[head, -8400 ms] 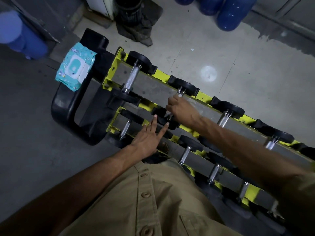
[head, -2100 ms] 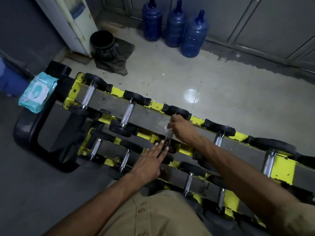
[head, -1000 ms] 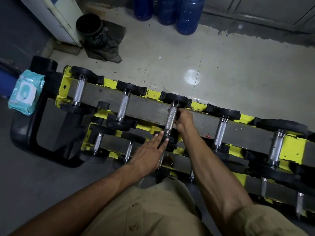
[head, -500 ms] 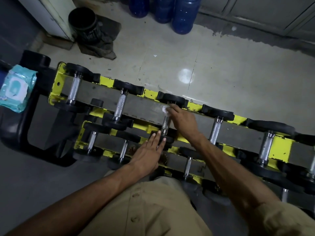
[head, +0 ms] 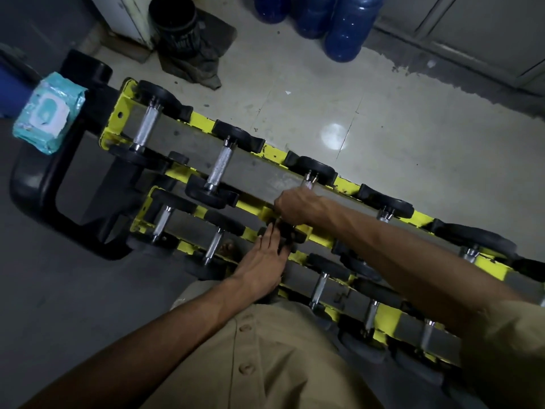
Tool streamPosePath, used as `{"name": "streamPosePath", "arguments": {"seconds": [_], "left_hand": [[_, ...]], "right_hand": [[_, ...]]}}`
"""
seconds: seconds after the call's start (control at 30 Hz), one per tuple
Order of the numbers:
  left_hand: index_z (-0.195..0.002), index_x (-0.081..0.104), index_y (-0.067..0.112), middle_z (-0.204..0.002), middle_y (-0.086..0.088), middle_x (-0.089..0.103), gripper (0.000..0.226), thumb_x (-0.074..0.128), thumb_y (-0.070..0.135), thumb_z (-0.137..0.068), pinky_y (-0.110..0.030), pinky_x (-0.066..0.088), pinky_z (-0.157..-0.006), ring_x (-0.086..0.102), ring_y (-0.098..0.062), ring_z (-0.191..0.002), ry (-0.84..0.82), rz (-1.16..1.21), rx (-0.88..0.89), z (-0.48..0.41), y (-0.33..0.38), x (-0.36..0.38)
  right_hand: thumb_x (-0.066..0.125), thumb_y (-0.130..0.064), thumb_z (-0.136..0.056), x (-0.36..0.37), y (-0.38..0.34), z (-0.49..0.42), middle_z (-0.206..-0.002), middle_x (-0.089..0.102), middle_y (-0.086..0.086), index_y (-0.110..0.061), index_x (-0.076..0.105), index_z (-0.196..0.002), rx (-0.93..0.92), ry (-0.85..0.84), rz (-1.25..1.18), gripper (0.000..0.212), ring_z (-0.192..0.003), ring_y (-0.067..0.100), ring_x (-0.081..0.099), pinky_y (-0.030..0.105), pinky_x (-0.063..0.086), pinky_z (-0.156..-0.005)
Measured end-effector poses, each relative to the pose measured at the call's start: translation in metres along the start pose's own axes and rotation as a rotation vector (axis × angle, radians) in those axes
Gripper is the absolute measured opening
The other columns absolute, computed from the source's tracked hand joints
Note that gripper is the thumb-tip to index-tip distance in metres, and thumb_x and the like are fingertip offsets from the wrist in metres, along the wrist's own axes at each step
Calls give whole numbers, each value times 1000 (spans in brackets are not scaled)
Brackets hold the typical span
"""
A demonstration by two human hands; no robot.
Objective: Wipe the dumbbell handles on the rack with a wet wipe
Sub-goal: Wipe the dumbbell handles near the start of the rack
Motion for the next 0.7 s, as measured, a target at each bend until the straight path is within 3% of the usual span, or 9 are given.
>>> {"name": "streamPosePath", "arguments": {"seconds": [0.13,0.27,0.4,0.5,0.57,0.7], "left_hand": [[-165,4,5,-163,-41,-21,75,45,16,-104,-57,16,-128,-6,-51,-157,22,-3,-26,3,-3,2],[-165,6,5,-164,-41,-13,74,44,13,-101,-55,14,-130,-3,-50,-158,21,16,-25,3,-1,1],[-163,-19,9,-160,-39,-31,90,48,18,-103,-55,15,-129,-11,-50,-157,-3,9,-5,1,-2,5],[-163,-21,10,-160,-37,-33,93,50,20,-103,-54,15,-130,-12,-48,-158,-3,31,9,1,-8,5],[-163,-19,10,-161,-36,-32,91,48,20,-103,-54,15,-129,-11,-48,-158,0,42,21,1,-9,4],[-164,-17,10,-161,-37,-31,90,47,20,-102,-53,15,-129,-10,-49,-158,-14,59,34,0,-14,4]], "right_hand": [[52,-17,-101,-18,14,1,-125,57,9,-12,65,-119,85,123,41,23,-101,29,67,42,52,-79],[60,-18,-96,0,0,11,-109,67,7,-12,66,-108,10,144,-196,14,-95,29,68,35,50,-73],[72,-27,-92,1,28,27,-96,53,2,-17,70,-97,8,427,-284,12,-89,23,59,36,50,-61],[68,-21,-92,21,20,43,-98,53,1,-19,66,-98,44,488,-509,7,-86,25,60,38,52,-62],[65,-20,-93,34,13,53,-99,59,0,-21,64,-100,132,546,-653,7,-83,25,63,38,53,-64],[63,-27,-95,64,21,73,-89,72,4,-21,63,-97,534,629,-804,6,-75,28,66,34,49,-59]]}}
Point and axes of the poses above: each hand's wrist, its own z-axis away from the middle knuckle, its own x-axis out of the palm, y = z × x, the point moved 8 cm from there along -z, towards the middle knuckle
